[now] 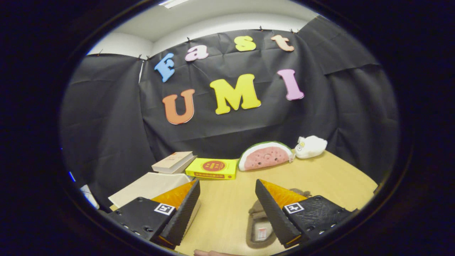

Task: Open the storage box then place both shoes into the box .Put the left shoe in first, then the right shoe, with the right side of both shoes facing outward in a uniform manner.

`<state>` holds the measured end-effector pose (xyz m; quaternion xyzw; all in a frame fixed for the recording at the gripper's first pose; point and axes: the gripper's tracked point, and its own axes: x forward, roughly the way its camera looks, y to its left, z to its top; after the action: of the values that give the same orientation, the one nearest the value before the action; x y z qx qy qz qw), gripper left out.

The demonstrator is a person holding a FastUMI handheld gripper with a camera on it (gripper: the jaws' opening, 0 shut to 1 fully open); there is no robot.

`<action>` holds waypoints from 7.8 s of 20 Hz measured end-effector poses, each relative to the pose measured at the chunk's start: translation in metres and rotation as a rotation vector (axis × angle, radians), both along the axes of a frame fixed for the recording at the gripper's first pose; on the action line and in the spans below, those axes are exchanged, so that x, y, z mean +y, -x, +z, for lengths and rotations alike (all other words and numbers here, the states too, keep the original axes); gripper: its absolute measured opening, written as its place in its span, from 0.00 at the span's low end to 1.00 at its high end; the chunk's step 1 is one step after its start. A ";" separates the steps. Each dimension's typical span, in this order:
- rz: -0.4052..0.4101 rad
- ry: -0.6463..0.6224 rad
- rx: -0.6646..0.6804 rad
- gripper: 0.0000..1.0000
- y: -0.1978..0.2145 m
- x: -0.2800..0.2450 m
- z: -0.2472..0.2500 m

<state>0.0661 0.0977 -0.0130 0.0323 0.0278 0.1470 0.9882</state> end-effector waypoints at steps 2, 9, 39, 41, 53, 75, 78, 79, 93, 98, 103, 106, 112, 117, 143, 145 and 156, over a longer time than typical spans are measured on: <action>0.105 -0.020 0.068 0.96 -0.010 0.030 -0.017; 0.461 -0.169 0.374 0.95 -0.021 0.112 -0.069; 0.480 -0.260 0.607 0.05 0.000 0.123 -0.044; 0.486 -0.264 0.598 0.01 0.008 0.132 -0.029; 0.565 -0.219 0.483 0.05 0.052 0.226 0.070; 0.815 0.018 0.291 0.63 0.118 0.398 0.066; 0.787 0.146 0.197 0.89 0.123 0.380 0.055; 0.770 0.184 0.165 0.95 0.122 0.373 0.050; 0.405 0.378 0.036 0.96 0.065 0.188 0.009; 0.203 0.364 0.090 0.96 0.020 0.098 -0.007; 0.046 0.361 0.170 0.96 -0.012 0.013 -0.033; -0.034 0.349 0.240 0.96 -0.025 -0.034 -0.057; -0.115 0.274 0.370 0.96 -0.038 -0.092 -0.108; -0.116 0.273 0.480 0.95 -0.030 -0.115 -0.142; -0.233 0.190 1.012 0.25 -0.056 -0.124 -0.172; -0.245 0.141 1.035 0.14 -0.057 -0.125 -0.172; -0.202 -0.167 1.053 0.02 -0.026 -0.092 -0.099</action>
<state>0.0924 0.0052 -0.1120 0.1826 0.5041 0.0168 0.8439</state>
